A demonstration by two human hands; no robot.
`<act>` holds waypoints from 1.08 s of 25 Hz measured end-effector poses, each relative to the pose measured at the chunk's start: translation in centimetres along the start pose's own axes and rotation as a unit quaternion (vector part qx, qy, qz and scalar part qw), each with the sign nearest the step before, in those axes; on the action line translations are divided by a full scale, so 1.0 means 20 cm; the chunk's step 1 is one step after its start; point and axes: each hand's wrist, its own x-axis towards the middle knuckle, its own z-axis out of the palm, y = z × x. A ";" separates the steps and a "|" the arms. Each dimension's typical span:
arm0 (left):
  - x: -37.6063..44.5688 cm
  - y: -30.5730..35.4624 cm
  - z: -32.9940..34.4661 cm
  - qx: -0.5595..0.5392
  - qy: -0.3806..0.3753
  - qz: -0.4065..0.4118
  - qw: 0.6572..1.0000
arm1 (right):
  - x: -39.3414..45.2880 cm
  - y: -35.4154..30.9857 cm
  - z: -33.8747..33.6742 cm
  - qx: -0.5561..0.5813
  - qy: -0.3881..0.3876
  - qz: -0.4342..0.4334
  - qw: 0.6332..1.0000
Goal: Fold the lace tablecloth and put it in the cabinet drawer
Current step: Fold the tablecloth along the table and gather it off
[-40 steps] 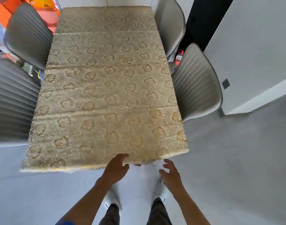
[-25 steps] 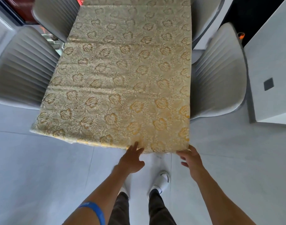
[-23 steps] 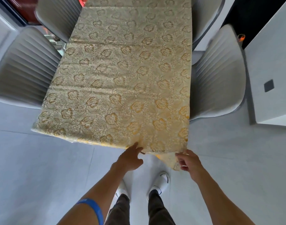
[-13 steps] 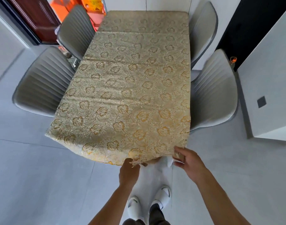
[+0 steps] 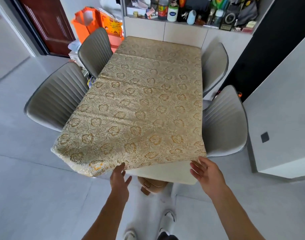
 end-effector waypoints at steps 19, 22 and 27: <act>0.50 0.19 0.83 0.600 -0.017 0.206 0.773 | 1.09 -0.38 0.47 -0.391 -0.200 -0.057 0.897; 0.56 0.21 0.70 0.660 -0.011 0.183 0.729 | 1.03 -0.19 0.53 -0.521 -0.246 -0.078 0.814; 0.73 0.37 0.52 0.731 0.005 0.231 0.642 | 0.94 0.06 0.66 -0.686 -0.223 -0.199 0.663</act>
